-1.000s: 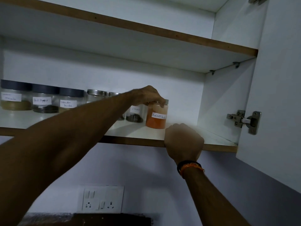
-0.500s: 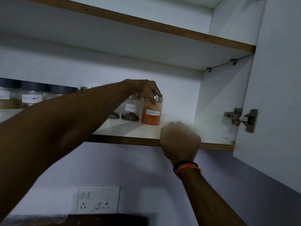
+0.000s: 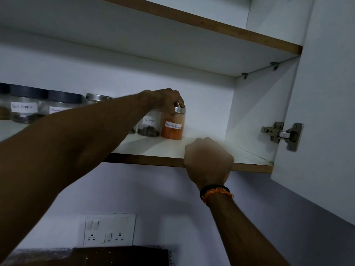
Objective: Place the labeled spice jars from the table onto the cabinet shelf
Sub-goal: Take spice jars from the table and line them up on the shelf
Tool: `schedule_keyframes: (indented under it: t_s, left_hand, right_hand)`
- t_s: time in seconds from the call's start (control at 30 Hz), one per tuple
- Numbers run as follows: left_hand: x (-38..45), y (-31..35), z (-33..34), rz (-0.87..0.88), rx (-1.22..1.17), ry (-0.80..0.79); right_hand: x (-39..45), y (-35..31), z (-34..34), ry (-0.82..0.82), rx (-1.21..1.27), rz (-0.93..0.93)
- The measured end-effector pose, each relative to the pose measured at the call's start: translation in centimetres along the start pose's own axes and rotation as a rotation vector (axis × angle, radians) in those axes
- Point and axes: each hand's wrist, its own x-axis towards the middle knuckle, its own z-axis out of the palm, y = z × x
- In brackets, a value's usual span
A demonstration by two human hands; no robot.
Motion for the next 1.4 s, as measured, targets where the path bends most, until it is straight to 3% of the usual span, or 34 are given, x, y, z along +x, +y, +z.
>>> schedule_keyframes:
  t_s: [0.47, 0.7, 0.97, 1.1, 1.23, 1.4]
  left_hand:
    - [0.2, -0.4, 0.3, 0.002, -0.001, 0.008]
    - [-0.4, -0.8, 1.4, -0.032, -0.055, 0.092]
    - [-5.9, 2.2, 1.3, -0.062, -0.183, 0.122]
    - [-10.0, 3.3, 2.0, -0.083, -0.315, 0.118]
    - [-13.2, 5.0, 2.5, -0.094, -0.358, 0.104]
    - [-18.1, 8.6, 2.2, -0.045, -0.447, 0.192]
  right_hand:
    - [0.1, 0.2, 0.2, -0.008, -0.032, -0.007]
    - [0.3, 0.1, -0.1, -0.03, -0.06, -0.011]
    - [0.6, 0.4, -0.4, -0.185, -0.178, -0.014]
    - [0.3, -0.1, -1.6, -0.257, -0.231, -0.128]
    - [-0.3, -0.5, -2.8, -0.446, -0.43, -0.186]
    - [-1.6, -1.2, -4.6, -0.38, -0.22, -0.099]
